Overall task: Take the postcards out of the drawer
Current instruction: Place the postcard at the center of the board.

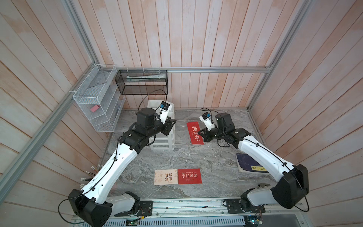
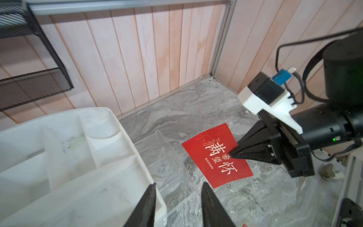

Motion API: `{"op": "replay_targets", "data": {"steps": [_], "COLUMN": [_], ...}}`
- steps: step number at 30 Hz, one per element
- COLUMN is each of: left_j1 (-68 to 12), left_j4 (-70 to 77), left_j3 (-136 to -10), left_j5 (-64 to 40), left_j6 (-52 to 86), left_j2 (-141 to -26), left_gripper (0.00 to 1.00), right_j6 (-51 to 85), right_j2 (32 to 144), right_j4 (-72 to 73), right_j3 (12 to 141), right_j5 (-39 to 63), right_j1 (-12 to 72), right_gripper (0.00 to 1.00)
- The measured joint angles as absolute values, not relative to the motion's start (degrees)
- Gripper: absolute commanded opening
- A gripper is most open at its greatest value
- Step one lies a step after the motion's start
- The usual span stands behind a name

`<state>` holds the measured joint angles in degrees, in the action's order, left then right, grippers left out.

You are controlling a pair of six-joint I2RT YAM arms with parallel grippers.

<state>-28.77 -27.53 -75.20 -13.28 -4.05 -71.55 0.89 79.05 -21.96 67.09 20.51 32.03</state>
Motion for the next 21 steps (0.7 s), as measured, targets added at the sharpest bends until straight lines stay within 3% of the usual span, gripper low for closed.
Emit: {"op": "replay_targets", "data": {"steps": [21], "left_j1": [-32.1], "left_j4": [-31.8], "left_j3": [-71.2], "left_j5": [-24.3], "left_j6": [-12.0], "left_j2": [-68.4], "left_gripper": [0.4], "right_j6": [-12.8], "right_j2": [70.5], "right_j4": [-15.0], "right_j3": [58.7], "right_j5": [34.3], "right_j1": [36.5], "right_gripper": [0.0]}}
